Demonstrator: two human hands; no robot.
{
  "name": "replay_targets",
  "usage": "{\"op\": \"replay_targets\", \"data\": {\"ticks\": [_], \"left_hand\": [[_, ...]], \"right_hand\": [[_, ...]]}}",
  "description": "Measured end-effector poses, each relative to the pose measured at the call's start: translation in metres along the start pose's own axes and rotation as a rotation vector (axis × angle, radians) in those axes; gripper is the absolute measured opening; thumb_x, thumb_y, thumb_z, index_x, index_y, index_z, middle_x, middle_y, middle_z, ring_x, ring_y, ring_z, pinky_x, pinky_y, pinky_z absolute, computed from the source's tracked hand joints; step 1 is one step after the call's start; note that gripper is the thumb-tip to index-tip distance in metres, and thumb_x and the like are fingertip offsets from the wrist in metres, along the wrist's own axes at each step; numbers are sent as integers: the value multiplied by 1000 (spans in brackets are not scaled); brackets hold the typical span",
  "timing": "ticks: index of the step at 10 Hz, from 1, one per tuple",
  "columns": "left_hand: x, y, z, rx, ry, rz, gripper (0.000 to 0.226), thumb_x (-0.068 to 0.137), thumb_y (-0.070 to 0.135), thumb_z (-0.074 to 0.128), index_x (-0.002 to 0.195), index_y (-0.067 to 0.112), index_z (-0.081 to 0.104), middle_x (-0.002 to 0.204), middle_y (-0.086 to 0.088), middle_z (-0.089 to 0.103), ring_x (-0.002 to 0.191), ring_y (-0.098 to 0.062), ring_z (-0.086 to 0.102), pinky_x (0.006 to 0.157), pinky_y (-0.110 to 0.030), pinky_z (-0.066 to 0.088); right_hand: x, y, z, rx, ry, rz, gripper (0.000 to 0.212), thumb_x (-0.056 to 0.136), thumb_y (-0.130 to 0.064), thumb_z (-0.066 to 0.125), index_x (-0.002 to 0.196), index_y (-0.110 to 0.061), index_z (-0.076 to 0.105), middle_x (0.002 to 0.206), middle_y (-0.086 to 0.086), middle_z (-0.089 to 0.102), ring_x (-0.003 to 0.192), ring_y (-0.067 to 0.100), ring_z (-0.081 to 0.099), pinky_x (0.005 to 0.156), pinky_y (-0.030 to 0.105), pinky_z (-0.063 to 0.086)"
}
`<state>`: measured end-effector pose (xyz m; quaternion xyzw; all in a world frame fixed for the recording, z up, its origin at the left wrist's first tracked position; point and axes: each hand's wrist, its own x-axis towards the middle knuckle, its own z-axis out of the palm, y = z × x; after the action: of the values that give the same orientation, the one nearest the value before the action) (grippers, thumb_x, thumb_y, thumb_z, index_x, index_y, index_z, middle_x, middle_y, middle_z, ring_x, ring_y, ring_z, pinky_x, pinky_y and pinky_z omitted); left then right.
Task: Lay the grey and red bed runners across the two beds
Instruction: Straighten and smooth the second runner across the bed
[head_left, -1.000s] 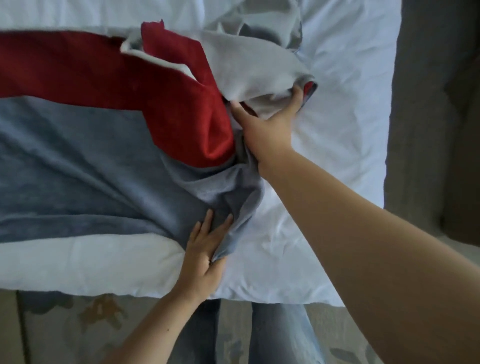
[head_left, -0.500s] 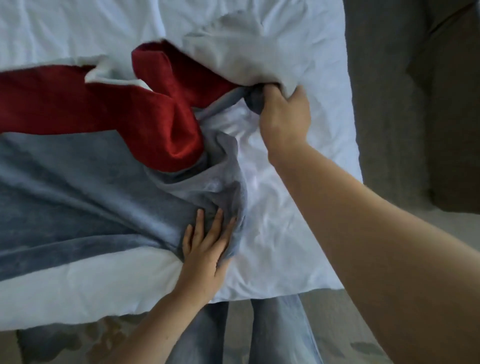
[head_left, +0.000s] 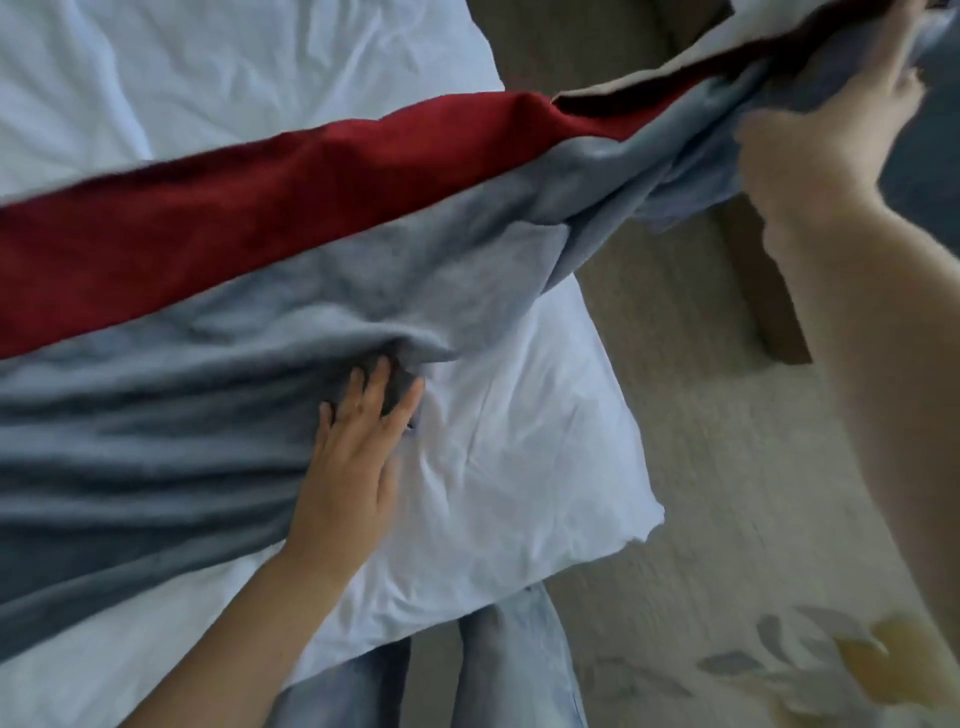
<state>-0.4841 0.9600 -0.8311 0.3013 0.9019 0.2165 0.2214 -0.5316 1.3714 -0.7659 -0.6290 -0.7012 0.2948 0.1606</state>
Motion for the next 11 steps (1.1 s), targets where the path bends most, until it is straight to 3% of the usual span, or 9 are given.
{"op": "replay_targets", "data": {"ticks": [1, 2, 4, 5, 6, 7, 9, 10, 11], "left_hand": [[-12, -13, -5, -100, -23, -7, 70, 95, 4, 50, 159, 25, 29, 172, 1, 14, 159, -26, 9, 123, -68, 15], [-16, -18, -10, -208, 0, -39, 74, 94, 3, 53, 160, 24, 28, 171, 5, 17, 159, -21, 10, 124, -65, 18], [-8, -4, -31, -298, 160, 32, 56, 97, 1, 63, 149, 15, 47, 156, 0, 48, 149, -27, 39, 119, -54, 37], [-15, -1, -49, -271, 258, 88, 55, 96, 12, 65, 148, 11, 49, 153, 12, 49, 142, -21, 50, 117, -36, 41], [-27, 6, -59, -267, 296, 31, 55, 97, 18, 65, 149, 8, 47, 147, 1, 60, 130, -32, 60, 104, -50, 48], [-33, 12, -63, -268, 271, 34, 56, 98, 24, 58, 150, 8, 43, 149, 0, 57, 130, -32, 59, 101, -53, 48], [-35, 10, -62, -323, 176, -1, 56, 101, 21, 53, 155, 31, 40, 158, 7, 46, 151, -20, 37, 117, -62, 36], [-31, 9, -61, -298, 121, 23, 67, 97, 10, 53, 154, 41, 37, 160, 13, 41, 153, -19, 33, 119, -64, 31], [-27, 15, -53, -306, 104, 50, 74, 95, 1, 51, 154, 43, 37, 160, 16, 41, 153, -20, 33, 121, -63, 28]], "right_hand": [[-59, 41, 20, -6, -511, -401, 86, 85, -18, 73, 158, -34, 30, 168, 7, 9, 154, 25, 18, 116, 26, 28], [-127, 73, 43, -46, -755, -711, 70, 84, -13, 73, 149, -22, 48, 159, 16, 34, 147, 30, 34, 121, 37, 31], [-223, 118, 58, 16, -585, -916, 46, 76, -34, 78, 109, -9, 57, 122, 15, 46, 114, 37, 47, 98, 49, 42], [-258, 117, 71, -197, -632, -905, 86, 73, -63, 75, 133, -9, 46, 152, 27, 32, 146, 48, 21, 109, 72, 23], [-280, 94, 82, -102, -628, -769, 102, 79, -73, 62, 156, -18, 25, 166, 25, -5, 153, 42, -15, 114, 76, 10], [-278, 67, 92, 66, -560, -621, 74, 87, -48, 68, 151, -28, 37, 167, 16, -10, 154, 36, -17, 117, 71, 14], [-229, 64, 75, 179, -444, -745, 18, 92, -11, 64, 109, -15, 69, 141, 3, 53, 140, 30, 39, 111, 43, 39], [-180, 76, 56, 168, -135, -929, 20, 86, 6, 61, 84, -10, 72, 108, 3, 70, 107, 29, 61, 108, 36, 42], [-155, 88, 39, 101, 11, -1087, 27, 91, 7, 58, 78, -10, 74, 89, 1, 73, 91, 30, 68, 108, 59, 42]]}}
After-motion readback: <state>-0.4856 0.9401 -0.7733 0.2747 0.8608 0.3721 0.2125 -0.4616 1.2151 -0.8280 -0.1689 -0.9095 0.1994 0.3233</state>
